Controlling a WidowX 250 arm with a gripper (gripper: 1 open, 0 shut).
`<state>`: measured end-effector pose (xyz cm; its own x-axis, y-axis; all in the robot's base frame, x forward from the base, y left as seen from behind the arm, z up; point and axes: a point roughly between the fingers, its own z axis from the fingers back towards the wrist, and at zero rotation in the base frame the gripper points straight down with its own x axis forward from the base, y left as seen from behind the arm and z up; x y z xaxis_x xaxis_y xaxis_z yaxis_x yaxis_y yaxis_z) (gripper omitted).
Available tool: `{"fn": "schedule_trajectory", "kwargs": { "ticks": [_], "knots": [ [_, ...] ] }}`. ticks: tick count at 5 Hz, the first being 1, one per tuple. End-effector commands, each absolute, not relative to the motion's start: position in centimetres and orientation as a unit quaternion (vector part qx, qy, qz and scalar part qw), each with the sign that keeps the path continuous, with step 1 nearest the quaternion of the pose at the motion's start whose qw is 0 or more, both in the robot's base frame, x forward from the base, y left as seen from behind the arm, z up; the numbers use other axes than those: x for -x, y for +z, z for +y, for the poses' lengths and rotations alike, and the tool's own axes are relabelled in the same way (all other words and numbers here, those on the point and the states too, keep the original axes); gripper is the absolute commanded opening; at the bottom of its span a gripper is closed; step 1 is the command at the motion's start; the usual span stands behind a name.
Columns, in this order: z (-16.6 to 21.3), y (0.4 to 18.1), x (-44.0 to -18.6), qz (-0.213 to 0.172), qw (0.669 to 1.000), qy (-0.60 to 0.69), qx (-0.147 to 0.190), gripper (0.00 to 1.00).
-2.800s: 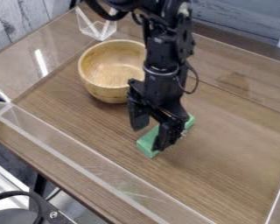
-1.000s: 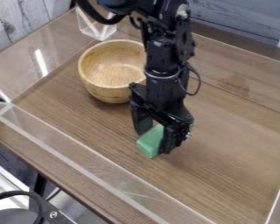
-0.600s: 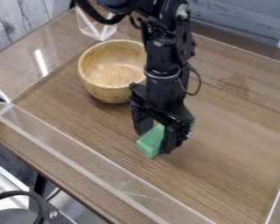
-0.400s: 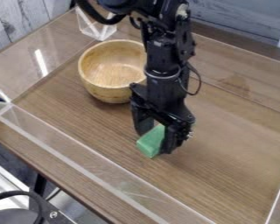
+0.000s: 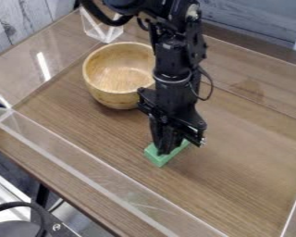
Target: Put the green block in the brown bowl
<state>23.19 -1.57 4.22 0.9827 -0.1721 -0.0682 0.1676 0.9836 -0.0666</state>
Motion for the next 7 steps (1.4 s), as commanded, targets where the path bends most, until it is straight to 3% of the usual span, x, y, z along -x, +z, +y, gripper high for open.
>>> {"fn": "schedule_trajectory", "kwargs": {
  "ticks": [1,2,4,5,7],
  "knots": [
    [-1.5,6.4,-24.2,0.007,0.996,-0.084,0.031,0.0],
    [-1.3,7.9,-24.6,-0.006,0.996,-0.08,0.032,0.0],
    [0.5,12.7,-26.3,-0.045,0.997,-0.054,0.027,0.0],
    [0.1,11.4,-26.0,-0.044,0.996,-0.065,0.029,1.0],
    [-0.6,9.8,-25.7,-0.029,0.995,-0.091,0.032,1.0]
  ]
}}
